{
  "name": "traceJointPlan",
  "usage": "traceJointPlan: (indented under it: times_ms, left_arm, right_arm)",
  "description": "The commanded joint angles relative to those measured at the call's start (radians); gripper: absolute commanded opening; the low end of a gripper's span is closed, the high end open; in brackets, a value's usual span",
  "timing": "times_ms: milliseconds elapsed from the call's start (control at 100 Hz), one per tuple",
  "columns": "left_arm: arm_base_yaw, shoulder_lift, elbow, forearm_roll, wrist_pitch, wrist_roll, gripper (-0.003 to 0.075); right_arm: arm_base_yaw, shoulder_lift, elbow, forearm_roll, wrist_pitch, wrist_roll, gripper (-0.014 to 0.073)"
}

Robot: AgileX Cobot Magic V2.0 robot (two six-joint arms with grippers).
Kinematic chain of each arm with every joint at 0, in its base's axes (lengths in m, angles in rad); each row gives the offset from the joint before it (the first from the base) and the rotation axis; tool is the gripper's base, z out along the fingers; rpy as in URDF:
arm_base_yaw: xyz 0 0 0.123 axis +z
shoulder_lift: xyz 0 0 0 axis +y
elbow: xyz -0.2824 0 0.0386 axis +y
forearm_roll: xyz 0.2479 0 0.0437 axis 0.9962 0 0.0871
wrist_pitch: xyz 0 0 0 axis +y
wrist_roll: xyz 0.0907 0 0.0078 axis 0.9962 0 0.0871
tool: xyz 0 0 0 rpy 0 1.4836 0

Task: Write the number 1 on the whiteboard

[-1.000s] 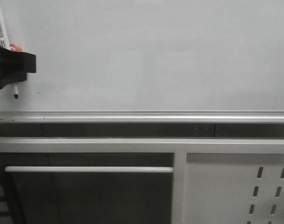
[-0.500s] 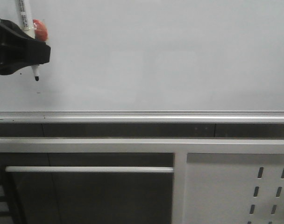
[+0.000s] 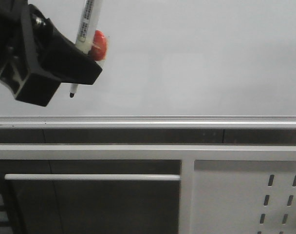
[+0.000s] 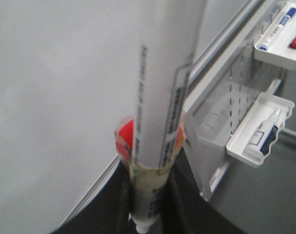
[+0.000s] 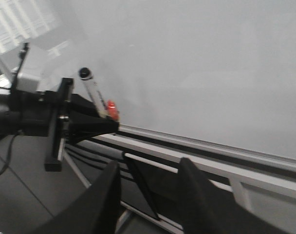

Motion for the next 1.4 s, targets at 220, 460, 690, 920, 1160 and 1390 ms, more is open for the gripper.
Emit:
traceJointPlan:
  times_ms: [220, 460, 690, 920, 1160, 1390]
  left_arm:
    - [-0.079, -0.023, -0.164, 0.160, 0.216, -0.001, -0.0018]
    - [-0.145, -0.023, -0.165, 0.216, 0.216, -0.001, -0.0018]
    - [-0.163, -0.023, -0.165, 0.244, 0.214, -0.001, -0.0018]
    - [-0.165, -0.023, -0.196, 0.301, 0.216, -0.001, -0.0018]
    - [-0.165, -0.023, -0.226, 0.333, 0.273, -0.001, -0.0018]
    - [-0.165, -0.023, -0.226, 0.359, 0.309, -0.001, -0.0018]
  right_arm:
    - [0.000, 0.294, -0.222, 0.291, 0.197, -0.229, 0.0400]
    - [0.002, 0.446, -0.260, 0.367, 0.238, -0.330, 0.0400]
    - [0.100, 0.489, -0.266, 0.395, 0.201, -0.427, 0.0400]
    - [0.305, 0.586, -0.266, 0.385, 0.029, -0.487, 0.0400]
    - [0.537, 0.666, -0.269, 0.343, -0.324, -0.489, 0.0399]
    - [0.633, 0.730, -0.309, 0.343, -0.399, -0.489, 0.0399]
